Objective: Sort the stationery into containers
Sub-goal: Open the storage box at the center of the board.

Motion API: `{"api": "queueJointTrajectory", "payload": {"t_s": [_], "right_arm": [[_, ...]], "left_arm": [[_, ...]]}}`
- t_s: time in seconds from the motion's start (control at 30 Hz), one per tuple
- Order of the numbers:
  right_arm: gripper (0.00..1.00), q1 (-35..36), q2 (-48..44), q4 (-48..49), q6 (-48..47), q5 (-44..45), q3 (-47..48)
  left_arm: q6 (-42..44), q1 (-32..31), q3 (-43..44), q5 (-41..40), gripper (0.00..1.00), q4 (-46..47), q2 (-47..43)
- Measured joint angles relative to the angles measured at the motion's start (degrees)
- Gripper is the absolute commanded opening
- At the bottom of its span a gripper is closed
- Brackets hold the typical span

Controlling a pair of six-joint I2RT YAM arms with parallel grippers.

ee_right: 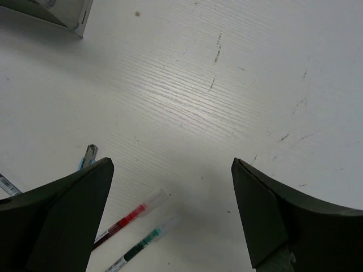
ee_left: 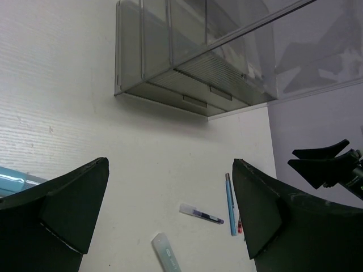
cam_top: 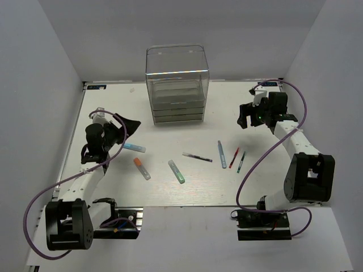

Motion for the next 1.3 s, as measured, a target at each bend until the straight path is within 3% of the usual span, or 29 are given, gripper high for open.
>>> {"api": "queueJointTrajectory", "payload": {"t_s": [0.23,0.3,0.33,0.37,0.4,0.47,0.5,0.53,0.57,0.63,0.7,0.73,0.8,0.93,1.3], "right_arm": [[0.90,0.0,-0.1,-0.2,-3.6,-4.5,0.0],[0.89,0.0,-0.4,-0.8,-6.4,-7.2,0.0],[0.81,0.0,-0.8,-1.1,-7.8,-8.5,0.0],[0.61,0.0,-1.4,-1.3,-9.2,-9.8,0.0],[0.49,0.1,-2.1,-1.4,-10.5,-11.2,0.0],[0.32,0.5,-3.7,-1.3,-12.9,-13.4,0.0],[0.32,1.0,-4.4,-1.3,-13.9,-14.0,0.3],[0.34,1.5,-4.9,-1.3,-14.8,-14.5,0.6],[0.52,2.1,-5.3,-1.3,-15.6,-15.0,1.2],[0.63,3.5,-5.9,-0.9,-17.4,-15.7,2.3],[0.69,4.8,-6.4,0.1,-19.6,-16.5,3.1],[0.71,5.7,-6.7,0.6,-20.5,-16.9,3.5],[0.75,7.2,-6.9,1.7,-21.8,-17.9,4.3],[0.77,10.7,-6.6,3.6,-22.4,-18.1,7.1],[0.77,14.7,-4.8,8.6,-16.6,-16.3,15.9]], "left_arm": [[-2.0,-2.9,0.0,1.5,0.97,3.0,6.8],[-2.9,-4.4,0.1,1.6,0.90,4.2,8.3],[-3.5,-5.1,0.2,1.6,0.85,5.0,9.1],[-4.1,-5.8,0.2,1.5,0.80,5.9,9.8],[-4.7,-6.7,0.3,1.5,0.71,7.0,10.7],[-6.4,-8.5,0.3,1.4,0.55,9.7,12.5],[-7.5,-9.5,0.3,1.2,0.39,11.3,13.5],[-8.7,-10.4,0.4,1.1,0.35,12.7,14.6],[-9.6,-11.4,0.4,0.8,0.32,14.2,15.8],[-11.6,-13.0,0.5,0.0,0.32,17.3,18.1],[-13.4,-14.9,1.2,-1.0,0.41,20.1,20.7],[-14.5,-15.7,1.9,-1.7,0.52,21.9,22.3],[-16.4,-17.4,3.8,-3.0,0.58,25.2,25.8],[-20.9,-21.4,8.1,-7.7,0.67,31.9,32.3],[-25.3,-27.5,17.0,-20.1,0.62,40.9,44.5]]}}
